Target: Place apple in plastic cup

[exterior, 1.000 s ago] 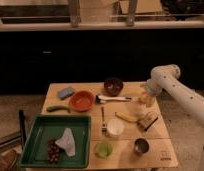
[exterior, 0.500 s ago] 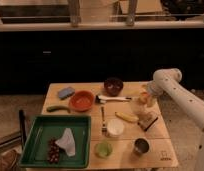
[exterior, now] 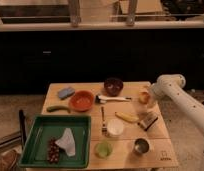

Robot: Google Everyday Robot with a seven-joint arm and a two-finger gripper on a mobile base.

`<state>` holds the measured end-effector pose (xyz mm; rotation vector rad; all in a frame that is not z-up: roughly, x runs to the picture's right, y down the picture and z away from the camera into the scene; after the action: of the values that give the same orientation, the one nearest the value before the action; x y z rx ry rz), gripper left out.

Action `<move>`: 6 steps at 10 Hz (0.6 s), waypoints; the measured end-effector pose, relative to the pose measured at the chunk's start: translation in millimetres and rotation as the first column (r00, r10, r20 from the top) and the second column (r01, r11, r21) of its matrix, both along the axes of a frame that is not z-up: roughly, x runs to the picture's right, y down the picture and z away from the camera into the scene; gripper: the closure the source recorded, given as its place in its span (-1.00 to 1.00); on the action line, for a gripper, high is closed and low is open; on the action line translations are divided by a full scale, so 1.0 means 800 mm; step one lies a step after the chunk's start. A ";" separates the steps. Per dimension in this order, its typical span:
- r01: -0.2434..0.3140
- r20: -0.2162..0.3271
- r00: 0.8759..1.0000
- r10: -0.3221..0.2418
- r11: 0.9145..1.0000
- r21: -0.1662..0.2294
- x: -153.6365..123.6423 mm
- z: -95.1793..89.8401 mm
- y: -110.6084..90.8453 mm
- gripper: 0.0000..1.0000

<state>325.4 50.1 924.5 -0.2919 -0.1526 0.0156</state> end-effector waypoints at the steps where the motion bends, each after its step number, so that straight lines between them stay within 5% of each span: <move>1: -0.014 0.019 1.000 0.014 1.000 0.007 0.000 0.002 -0.001 -0.60; 6: -0.098 0.151 0.984 0.094 0.995 0.014 -0.003 0.010 -0.002 -0.60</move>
<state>323.2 48.2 932.6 -0.2638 -0.3166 0.0876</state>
